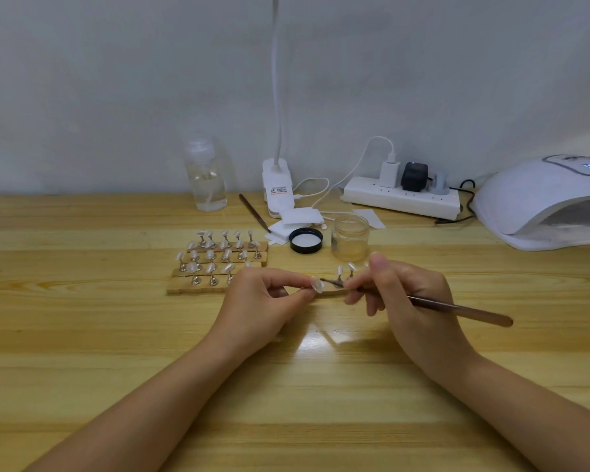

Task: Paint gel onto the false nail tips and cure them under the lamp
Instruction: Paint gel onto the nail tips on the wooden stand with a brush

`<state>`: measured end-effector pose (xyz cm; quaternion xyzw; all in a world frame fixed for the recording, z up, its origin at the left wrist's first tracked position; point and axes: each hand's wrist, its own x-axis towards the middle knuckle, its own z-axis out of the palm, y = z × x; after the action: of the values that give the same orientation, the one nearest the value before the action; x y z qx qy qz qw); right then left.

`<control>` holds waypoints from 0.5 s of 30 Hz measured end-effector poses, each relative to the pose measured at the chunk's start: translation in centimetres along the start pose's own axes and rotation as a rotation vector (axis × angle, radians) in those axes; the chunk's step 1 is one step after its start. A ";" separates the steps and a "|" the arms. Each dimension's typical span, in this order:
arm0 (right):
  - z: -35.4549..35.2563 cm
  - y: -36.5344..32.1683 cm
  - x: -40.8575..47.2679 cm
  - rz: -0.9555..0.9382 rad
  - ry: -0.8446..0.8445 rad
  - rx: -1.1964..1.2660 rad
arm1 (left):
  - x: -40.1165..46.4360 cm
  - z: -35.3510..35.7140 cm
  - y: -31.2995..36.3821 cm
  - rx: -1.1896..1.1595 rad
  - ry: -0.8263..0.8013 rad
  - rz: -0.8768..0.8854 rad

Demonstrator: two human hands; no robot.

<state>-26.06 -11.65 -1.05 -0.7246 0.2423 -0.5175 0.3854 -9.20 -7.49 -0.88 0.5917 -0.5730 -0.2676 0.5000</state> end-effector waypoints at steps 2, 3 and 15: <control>0.1 0.0 0.1 0.008 -0.020 -0.026 | 0.1 -0.1 0.0 0.016 -0.008 0.031; 0.1 0.1 0.1 0.017 -0.028 -0.016 | 0.1 -0.1 0.0 0.019 -0.008 0.039; 0.1 0.2 0.0 0.013 -0.010 0.024 | 0.0 -0.2 0.1 0.061 -0.044 0.066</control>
<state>-26.02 -11.70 -1.22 -0.7208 0.2388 -0.5141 0.3988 -9.09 -7.46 -0.69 0.5815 -0.6109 -0.2463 0.4774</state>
